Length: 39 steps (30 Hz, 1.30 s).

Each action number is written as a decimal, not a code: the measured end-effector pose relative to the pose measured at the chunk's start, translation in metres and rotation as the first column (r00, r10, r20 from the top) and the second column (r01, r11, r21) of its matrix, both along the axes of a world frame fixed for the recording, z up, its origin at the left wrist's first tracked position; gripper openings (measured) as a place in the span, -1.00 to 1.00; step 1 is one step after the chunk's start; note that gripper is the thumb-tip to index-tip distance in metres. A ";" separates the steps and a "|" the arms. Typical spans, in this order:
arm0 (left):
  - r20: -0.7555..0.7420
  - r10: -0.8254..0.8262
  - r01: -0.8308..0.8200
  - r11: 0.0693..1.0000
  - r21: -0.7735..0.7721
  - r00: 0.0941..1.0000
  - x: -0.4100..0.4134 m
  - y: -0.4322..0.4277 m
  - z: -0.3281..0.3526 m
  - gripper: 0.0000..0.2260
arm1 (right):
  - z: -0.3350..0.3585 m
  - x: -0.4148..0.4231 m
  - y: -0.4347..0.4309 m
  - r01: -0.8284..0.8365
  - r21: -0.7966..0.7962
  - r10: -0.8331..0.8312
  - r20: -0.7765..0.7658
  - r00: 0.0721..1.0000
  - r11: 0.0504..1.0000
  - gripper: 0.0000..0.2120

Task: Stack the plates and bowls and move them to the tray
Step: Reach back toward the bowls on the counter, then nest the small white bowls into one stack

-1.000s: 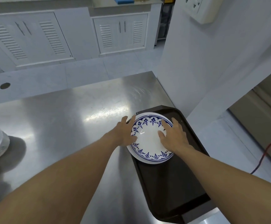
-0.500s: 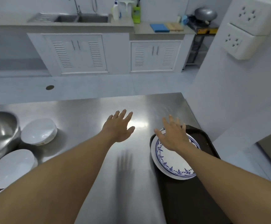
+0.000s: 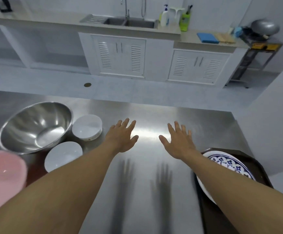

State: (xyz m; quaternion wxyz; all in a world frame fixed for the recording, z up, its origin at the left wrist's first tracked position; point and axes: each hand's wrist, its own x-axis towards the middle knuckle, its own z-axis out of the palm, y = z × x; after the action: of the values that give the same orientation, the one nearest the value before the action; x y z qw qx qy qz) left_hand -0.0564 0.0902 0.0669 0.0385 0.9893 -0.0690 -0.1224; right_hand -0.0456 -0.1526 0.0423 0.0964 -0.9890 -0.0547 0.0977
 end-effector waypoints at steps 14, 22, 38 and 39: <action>-0.058 0.175 -0.173 0.985 0.024 0.983 -0.018 0.125 -0.042 -0.39 | -0.035 0.023 0.136 -0.227 0.008 0.227 -0.104 0.968 0.974 -0.32; -0.096 0.247 -0.252 0.966 -0.051 0.964 -0.027 0.174 -0.064 -0.38 | -0.052 0.038 0.217 -0.375 0.027 0.374 -0.165 0.912 0.927 -0.35; -0.095 0.217 -0.226 0.970 -0.091 0.971 -0.031 0.199 -0.077 -0.38 | -0.048 0.044 0.253 -0.270 0.141 0.296 -0.219 0.930 0.952 -0.65; -0.101 0.215 -0.224 0.970 -0.090 0.971 -0.031 0.198 -0.075 -0.38 | -0.047 0.043 0.249 -0.273 0.129 0.295 -0.213 0.931 0.953 -0.71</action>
State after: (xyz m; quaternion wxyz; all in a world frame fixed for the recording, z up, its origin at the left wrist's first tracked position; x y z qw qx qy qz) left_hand -0.0877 0.2877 -0.0086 0.1049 0.9811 0.0367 -0.1585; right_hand -0.0024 0.0966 -0.0052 0.1349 -0.9468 -0.1904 0.2215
